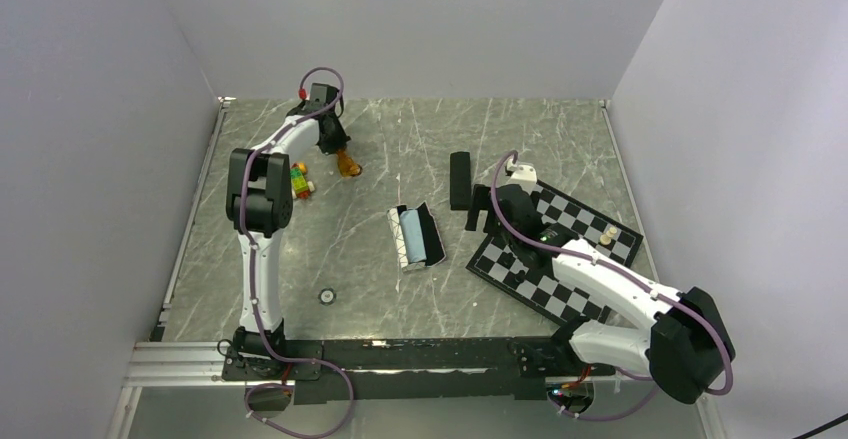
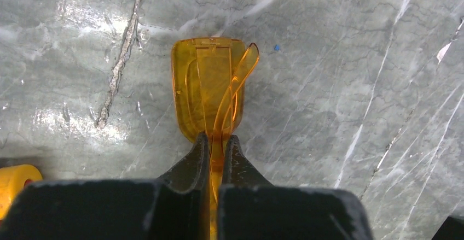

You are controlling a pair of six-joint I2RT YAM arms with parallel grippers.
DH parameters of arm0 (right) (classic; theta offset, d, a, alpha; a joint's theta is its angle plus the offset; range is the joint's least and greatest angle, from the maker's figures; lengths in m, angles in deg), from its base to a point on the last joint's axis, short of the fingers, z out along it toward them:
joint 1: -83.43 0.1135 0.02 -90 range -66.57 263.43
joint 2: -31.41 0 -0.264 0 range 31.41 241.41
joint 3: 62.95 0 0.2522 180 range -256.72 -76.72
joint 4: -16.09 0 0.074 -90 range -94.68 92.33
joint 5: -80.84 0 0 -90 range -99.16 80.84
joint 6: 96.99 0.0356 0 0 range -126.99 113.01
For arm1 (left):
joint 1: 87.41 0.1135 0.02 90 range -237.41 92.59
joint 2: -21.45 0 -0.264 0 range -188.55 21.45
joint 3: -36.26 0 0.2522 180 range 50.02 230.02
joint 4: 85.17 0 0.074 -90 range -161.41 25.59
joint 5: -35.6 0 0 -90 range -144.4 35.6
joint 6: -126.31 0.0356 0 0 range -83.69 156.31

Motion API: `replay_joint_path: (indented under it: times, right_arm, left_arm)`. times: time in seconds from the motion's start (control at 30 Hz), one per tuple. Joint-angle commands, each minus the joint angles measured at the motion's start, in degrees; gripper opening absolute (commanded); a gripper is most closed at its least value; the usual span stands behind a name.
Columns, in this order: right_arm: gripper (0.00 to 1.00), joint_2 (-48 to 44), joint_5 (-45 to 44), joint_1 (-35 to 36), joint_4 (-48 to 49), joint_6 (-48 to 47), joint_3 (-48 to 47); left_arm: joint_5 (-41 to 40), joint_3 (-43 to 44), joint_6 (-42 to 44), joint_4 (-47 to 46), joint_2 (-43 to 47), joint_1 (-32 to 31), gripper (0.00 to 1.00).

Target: Organize the sunglasses

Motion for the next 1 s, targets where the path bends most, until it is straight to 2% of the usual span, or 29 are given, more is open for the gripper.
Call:
replay_joint_path:
  times: [0.0,0.07,0.17,0.27,0.33,0.37,0.53,0.7,0.97]
  right_arm:
    - [1.00,-1.12,0.10,-0.31,0.00,-1.18,-0.76]
    - [1.00,-2.32,1.04,-0.33,0.44,-1.78,-0.53]
    - [1.00,-4.73,3.51,-0.33,2.64,-3.77,0.42]
    - [1.00,-8.48,7.38,-0.33,6.45,-8.12,2.01]
    - [0.99,-11.88,11.11,-0.33,9.66,-12.49,3.53]
    - [0.99,-13.65,12.74,-0.33,11.97,-14.00,4.47]
    - [0.98,-21.10,17.64,-0.33,15.18,-15.33,5.81]
    - [0.97,-24.30,20.83,-0.35,13.26,-15.69,4.45]
    - [0.91,-26.86,48.42,-0.33,16.75,-33.85,5.07]
  left_arm:
    - [2.29,-0.35,1.59,0.23,4.48,0.13,0.00]
    - [4.26,-3.51,2.93,-1.57,8.28,0.10,0.00]
    - [13.24,-10.92,8.15,-8.25,16.11,0.10,0.00]
    - [29.91,-18.60,16.91,-15.35,23.63,0.09,0.00]
    - [41.45,-21.61,22.51,-16.27,28.07,-0.10,0.00]
    - [44.65,-23.29,25.21,-16.14,30.15,-0.39,0.00]
    - [46.99,-31.54,37.38,-12.51,39.76,-3.65,0.00]
    - [52.99,-40.46,43.51,-15.90,50.25,-8.08,0.00]
    - [70.24,-46.98,49.02,-17.27,62.15,-12.93,0.00]
